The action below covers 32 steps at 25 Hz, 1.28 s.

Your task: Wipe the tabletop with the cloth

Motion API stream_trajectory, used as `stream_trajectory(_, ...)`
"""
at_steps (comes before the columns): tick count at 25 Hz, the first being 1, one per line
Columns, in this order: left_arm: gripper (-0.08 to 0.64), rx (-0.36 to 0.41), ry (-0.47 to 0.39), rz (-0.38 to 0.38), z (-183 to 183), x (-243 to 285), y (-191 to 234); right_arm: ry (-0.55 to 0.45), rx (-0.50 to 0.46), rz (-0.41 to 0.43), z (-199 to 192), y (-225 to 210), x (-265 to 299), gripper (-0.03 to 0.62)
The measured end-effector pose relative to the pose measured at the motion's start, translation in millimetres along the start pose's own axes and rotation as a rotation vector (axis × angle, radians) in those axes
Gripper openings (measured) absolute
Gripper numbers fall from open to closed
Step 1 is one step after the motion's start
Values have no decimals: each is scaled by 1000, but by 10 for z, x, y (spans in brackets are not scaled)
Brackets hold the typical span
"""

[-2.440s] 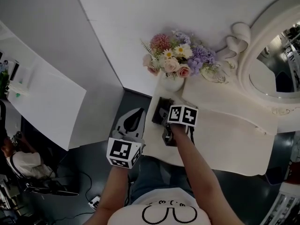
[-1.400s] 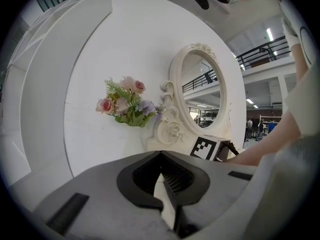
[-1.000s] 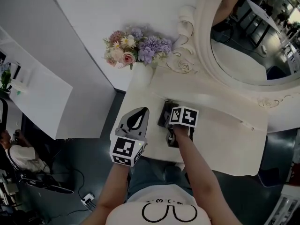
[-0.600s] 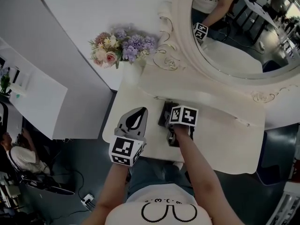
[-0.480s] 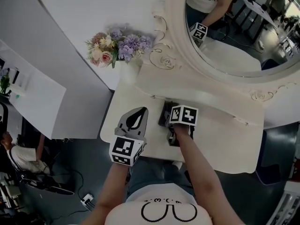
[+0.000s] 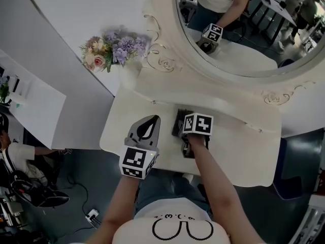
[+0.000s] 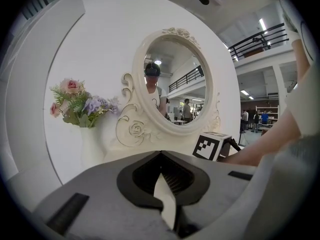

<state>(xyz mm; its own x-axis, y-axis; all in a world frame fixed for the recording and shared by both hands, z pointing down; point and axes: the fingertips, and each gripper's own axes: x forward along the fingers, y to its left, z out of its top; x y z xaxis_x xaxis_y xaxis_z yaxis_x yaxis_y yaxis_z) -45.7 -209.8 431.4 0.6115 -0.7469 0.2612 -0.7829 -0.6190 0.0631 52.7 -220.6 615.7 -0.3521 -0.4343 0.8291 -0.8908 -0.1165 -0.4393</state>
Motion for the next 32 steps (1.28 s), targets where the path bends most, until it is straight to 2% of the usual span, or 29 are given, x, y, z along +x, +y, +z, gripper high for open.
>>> stream_trajectory(10,-3,20,16,-28,-37,142,-501,0,-48,-55,-22,-433,-246,110)
stream_trajectory(32,-3,63,20,-70,20,419,-1278,-5,-12,-106,-76,-1618,-915,109)
